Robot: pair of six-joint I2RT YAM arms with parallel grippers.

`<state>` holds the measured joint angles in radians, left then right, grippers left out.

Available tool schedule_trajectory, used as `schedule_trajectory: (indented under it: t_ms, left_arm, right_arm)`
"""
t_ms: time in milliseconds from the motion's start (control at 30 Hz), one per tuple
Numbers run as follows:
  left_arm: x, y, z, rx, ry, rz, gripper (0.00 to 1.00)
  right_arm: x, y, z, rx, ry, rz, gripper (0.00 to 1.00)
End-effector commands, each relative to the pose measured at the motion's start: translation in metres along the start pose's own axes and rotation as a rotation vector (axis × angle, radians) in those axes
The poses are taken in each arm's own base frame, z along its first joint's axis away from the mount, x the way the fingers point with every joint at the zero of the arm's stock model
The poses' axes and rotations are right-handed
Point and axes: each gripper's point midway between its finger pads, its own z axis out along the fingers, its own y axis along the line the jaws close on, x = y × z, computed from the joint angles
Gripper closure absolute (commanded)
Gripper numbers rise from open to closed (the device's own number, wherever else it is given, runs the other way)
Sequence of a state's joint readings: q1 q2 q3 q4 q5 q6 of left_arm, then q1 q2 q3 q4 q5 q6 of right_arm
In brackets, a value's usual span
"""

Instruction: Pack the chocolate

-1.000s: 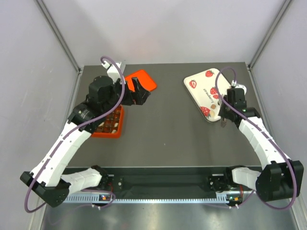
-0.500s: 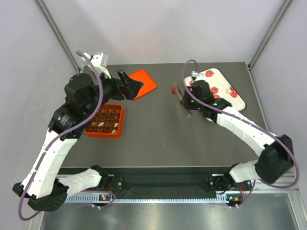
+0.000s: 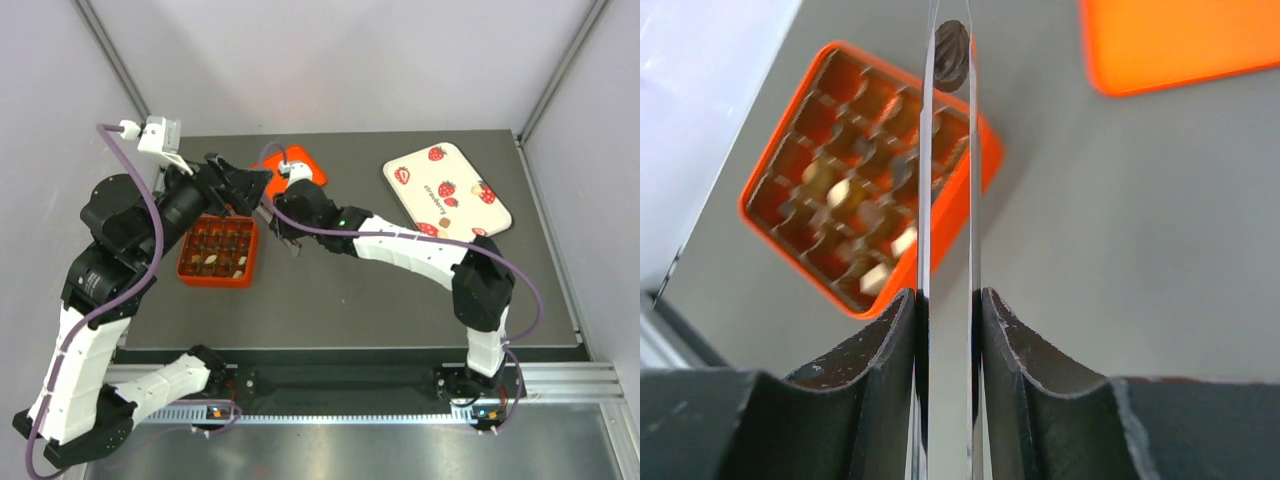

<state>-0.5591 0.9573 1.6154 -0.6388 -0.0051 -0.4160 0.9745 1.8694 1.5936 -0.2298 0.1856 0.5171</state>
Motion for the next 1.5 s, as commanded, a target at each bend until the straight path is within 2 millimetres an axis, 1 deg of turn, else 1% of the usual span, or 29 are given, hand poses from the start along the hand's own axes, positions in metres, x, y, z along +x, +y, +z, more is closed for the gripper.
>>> schedule_trajectory:
  t_ms: [0,67,100,167,233,400,567,733,967,1000,1067,1133,1167,1200,1267,1300,1367,1400,1467]
  left_arm:
    - [-0.016,0.002,-0.010,-0.021,-0.048,0.024,0.01]
    - [-0.018,0.002,-0.012,-0.022,-0.055,0.027,0.01]
    - [-0.018,0.001,-0.013,-0.019,-0.057,0.025,0.01]
    - [-0.019,0.000,-0.013,-0.014,-0.060,0.022,0.01]
    - [-0.018,0.000,-0.013,-0.010,-0.058,0.021,0.01]
    - [-0.016,0.002,-0.012,-0.020,-0.056,0.021,0.01]
    - [-0.015,0.002,-0.011,-0.020,-0.051,0.021,0.01]
    - [-0.014,0.002,-0.009,-0.017,-0.050,0.018,0.01]
    - [-0.013,0.001,-0.007,-0.011,-0.045,0.015,0.01]
    - [-0.012,0.001,-0.006,-0.013,-0.045,0.015,0.01]
    - [-0.013,0.001,-0.006,-0.011,-0.045,0.015,0.01]
    - [-0.013,0.001,-0.006,-0.014,-0.045,0.017,0.01]
    - [-0.014,0.001,-0.006,-0.014,-0.045,0.017,0.01]
    - [-0.014,0.001,-0.006,-0.017,-0.043,0.017,0.01]
    - [-0.014,0.002,-0.006,-0.019,-0.044,0.018,0.01]
    - [-0.013,0.003,-0.005,-0.024,-0.041,0.018,0.01]
    - [-0.012,0.002,-0.004,-0.021,-0.037,0.015,0.01]
    - [-0.010,0.003,-0.003,-0.024,-0.033,0.014,0.01]
    - [-0.009,0.004,-0.002,-0.025,-0.028,0.011,0.01]
  right_arm:
    - [-0.031,0.042,-0.005,-0.083,-0.112,-0.009,0.73]
    - [-0.023,0.044,0.000,-0.086,-0.098,-0.018,0.73]
    - [-0.015,0.046,0.005,-0.085,-0.085,-0.025,0.73]
    - [-0.009,0.045,0.010,-0.083,-0.073,-0.031,0.73]
    - [0.003,0.045,0.016,-0.085,-0.048,-0.033,0.73]
    - [0.018,0.044,0.026,-0.077,-0.021,-0.047,0.72]
    - [0.025,0.040,0.032,-0.067,-0.006,-0.055,0.70]
    - [0.026,0.042,0.030,-0.072,-0.005,-0.059,0.65]
    - [0.015,0.044,0.024,-0.073,-0.031,-0.069,0.63]
    - [0.009,0.043,0.020,-0.069,-0.045,-0.068,0.62]
    - [0.005,0.042,0.016,-0.061,-0.058,-0.080,0.62]
    - [-0.009,0.037,0.006,-0.038,-0.094,-0.092,0.64]
    - [-0.008,0.028,0.004,-0.016,-0.093,-0.094,0.64]
    - [-0.020,0.024,-0.007,-0.002,-0.122,-0.090,0.64]
    - [-0.025,0.012,-0.017,0.027,-0.138,-0.083,0.64]
    - [-0.025,-0.003,-0.027,0.061,-0.144,-0.076,0.64]
    - [-0.021,-0.019,-0.036,0.099,-0.147,-0.075,0.64]
    - [-0.016,-0.035,-0.048,0.140,-0.152,-0.078,0.64]
    - [-0.010,-0.055,-0.058,0.188,-0.150,-0.073,0.64]
